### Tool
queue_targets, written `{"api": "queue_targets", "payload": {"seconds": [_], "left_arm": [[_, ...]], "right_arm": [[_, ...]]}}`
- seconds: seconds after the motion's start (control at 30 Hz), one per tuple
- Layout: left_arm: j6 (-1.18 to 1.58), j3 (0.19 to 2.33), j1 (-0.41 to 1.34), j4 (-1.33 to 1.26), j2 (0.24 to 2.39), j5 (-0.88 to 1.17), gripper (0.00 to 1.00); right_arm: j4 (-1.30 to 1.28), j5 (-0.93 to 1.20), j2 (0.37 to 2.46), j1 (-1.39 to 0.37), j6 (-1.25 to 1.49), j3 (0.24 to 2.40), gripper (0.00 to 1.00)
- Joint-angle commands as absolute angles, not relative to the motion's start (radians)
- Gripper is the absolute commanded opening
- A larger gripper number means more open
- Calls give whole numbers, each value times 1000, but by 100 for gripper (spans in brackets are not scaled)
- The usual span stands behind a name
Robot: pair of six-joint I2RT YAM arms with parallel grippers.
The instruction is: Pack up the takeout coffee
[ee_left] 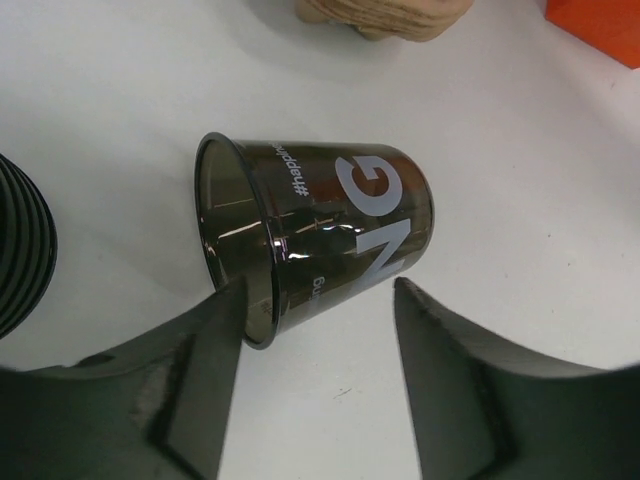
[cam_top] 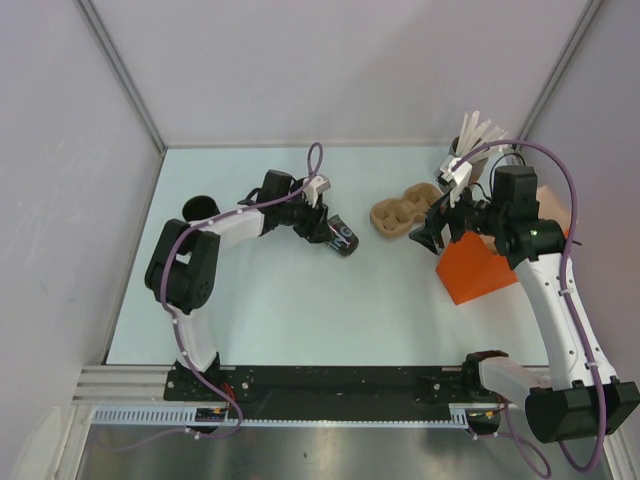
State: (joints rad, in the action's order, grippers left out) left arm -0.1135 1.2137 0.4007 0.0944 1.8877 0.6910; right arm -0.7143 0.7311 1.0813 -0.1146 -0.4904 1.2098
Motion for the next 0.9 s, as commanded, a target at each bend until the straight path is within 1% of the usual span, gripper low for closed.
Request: {"api": "queue_targets", "payload": {"seconds": [0.0,0.07,0.1,0.17,0.2,0.27,0.3,0.33,0.5,0.6,0.7,0.83,0.87], "left_arm": [[-117,1269,396,74,1891,759,52],[-110,1273,396,75,1896,779,43],[-109,1276,396,75,1899,784,33],[-107,1282,396,86,1902,805,25],[-107,1285,397,90,1905,811,17],[-109,1290,397,101,1902,822,10],[-112,1293,397,109,1901,827,4],[-117,1296,396,115,1896,824,1],[-156,1341,399,222,1847,760,0],[-225,1373,414,329,1789,636,0],[-323,1391,451,431,1732,464,0],[-409,1384,506,524,1663,252,0],[-417,1378,517,529,1651,230,1]], "right_arm": [[-707,742,1081,-117,-497,1213,95],[-709,741,1081,-117,-497,1213,95],[-709,741,1081,-117,-497,1213,94],[-709,741,1081,-117,-499,1213,94],[-709,741,1080,-115,-499,1212,95],[-710,741,1078,-117,-499,1212,95],[-709,741,1078,-117,-499,1212,95],[-709,741,1078,-118,-499,1213,95],[-713,744,1072,-115,-500,1212,94],[-718,746,1072,-115,-503,1213,95],[-719,746,1071,-115,-506,1213,95],[-721,749,1068,-115,-508,1213,95],[-721,749,1066,-115,-508,1213,94]]}}
